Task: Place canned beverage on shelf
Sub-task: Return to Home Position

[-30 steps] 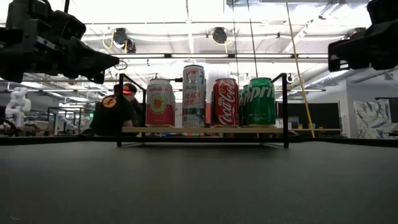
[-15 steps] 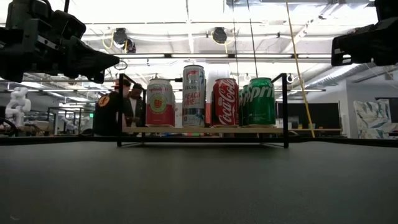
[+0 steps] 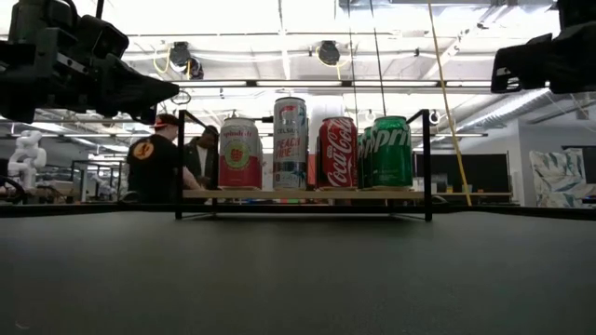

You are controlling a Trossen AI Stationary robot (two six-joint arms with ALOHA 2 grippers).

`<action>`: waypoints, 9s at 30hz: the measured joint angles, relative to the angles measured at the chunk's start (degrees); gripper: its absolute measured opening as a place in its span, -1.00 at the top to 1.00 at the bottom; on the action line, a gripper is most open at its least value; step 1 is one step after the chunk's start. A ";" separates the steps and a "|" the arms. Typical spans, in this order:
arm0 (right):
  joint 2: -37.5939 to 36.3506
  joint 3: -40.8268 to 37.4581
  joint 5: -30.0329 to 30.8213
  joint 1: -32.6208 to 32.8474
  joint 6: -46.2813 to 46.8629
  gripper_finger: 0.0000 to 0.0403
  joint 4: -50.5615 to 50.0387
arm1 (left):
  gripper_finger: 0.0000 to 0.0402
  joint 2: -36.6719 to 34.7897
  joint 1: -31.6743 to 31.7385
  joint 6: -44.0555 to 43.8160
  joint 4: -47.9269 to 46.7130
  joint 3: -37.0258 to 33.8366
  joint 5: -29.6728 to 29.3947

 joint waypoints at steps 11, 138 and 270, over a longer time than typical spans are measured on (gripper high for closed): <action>-0.60 0.00 -0.49 -6.65 0.83 1.00 -2.62 | 1.00 0.00 0.02 -0.42 -0.02 -0.02 -0.02; -6.15 0.00 -1.76 -7.97 5.47 1.00 -5.19 | 1.00 -48.98 -6.82 -0.37 -48.86 0.01 -12.48; -6.04 0.00 -1.71 -7.97 13.57 1.00 -5.47 | 1.00 -48.65 -6.74 1.65 -48.74 0.02 -12.70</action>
